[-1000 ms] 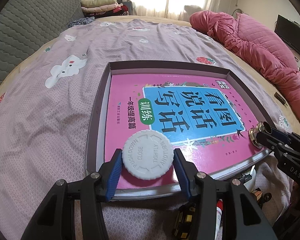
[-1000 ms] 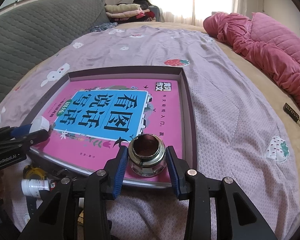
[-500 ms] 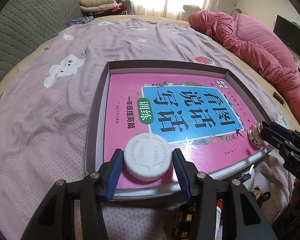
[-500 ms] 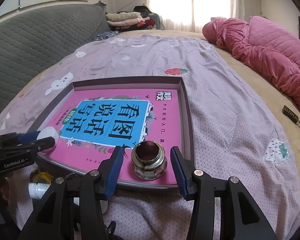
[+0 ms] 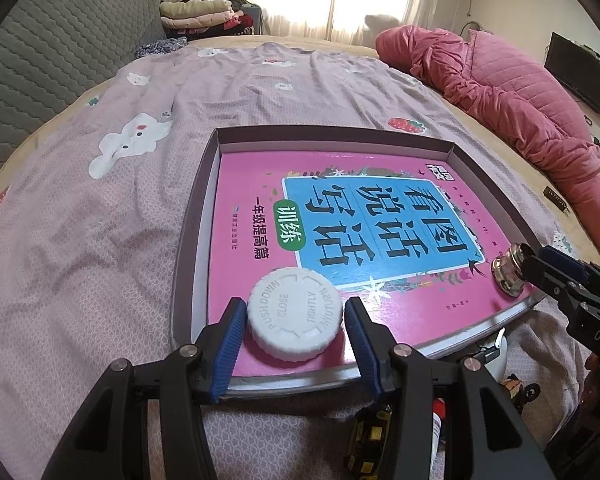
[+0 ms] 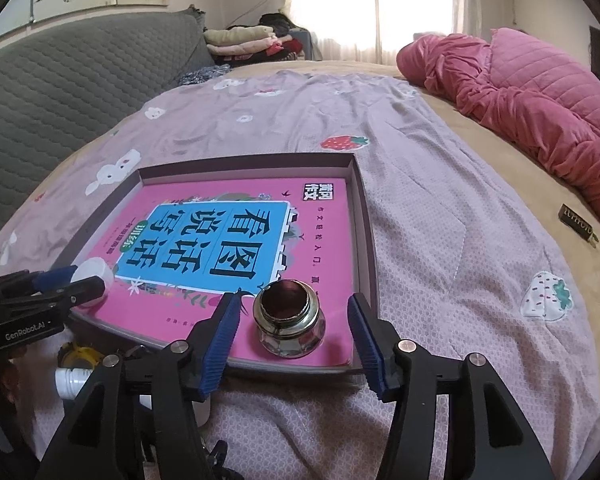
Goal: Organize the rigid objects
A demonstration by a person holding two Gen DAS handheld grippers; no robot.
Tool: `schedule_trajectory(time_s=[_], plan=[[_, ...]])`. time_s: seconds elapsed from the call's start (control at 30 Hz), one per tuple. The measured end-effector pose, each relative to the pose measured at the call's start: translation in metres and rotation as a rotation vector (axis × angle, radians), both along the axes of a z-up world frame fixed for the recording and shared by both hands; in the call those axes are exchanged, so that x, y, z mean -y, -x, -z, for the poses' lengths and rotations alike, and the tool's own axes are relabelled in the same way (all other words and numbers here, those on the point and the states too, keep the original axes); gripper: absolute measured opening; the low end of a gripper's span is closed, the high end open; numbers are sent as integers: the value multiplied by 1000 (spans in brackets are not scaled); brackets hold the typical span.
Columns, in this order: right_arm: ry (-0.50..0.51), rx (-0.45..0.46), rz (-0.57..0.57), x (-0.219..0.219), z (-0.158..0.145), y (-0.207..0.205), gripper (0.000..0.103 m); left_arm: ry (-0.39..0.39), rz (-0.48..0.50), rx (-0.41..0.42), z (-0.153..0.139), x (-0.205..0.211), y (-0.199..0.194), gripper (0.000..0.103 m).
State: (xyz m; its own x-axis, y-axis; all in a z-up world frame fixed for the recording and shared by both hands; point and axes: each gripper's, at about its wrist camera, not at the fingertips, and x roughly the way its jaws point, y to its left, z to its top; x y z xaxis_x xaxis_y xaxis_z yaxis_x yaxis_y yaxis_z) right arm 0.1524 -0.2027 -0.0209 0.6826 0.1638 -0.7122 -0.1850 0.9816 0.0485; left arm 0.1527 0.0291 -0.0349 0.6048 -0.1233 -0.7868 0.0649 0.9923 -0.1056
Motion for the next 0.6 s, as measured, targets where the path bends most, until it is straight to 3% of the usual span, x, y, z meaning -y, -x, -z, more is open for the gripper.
schedule_trajectory(time_s=[0.4, 0.6], plan=[[-8, -13, 2, 2, 2, 6, 59, 33, -5, 34, -7, -5, 13, 54], [-21, -6, 8, 5, 0, 13, 62, 2, -14, 56, -10, -4, 21, 55]])
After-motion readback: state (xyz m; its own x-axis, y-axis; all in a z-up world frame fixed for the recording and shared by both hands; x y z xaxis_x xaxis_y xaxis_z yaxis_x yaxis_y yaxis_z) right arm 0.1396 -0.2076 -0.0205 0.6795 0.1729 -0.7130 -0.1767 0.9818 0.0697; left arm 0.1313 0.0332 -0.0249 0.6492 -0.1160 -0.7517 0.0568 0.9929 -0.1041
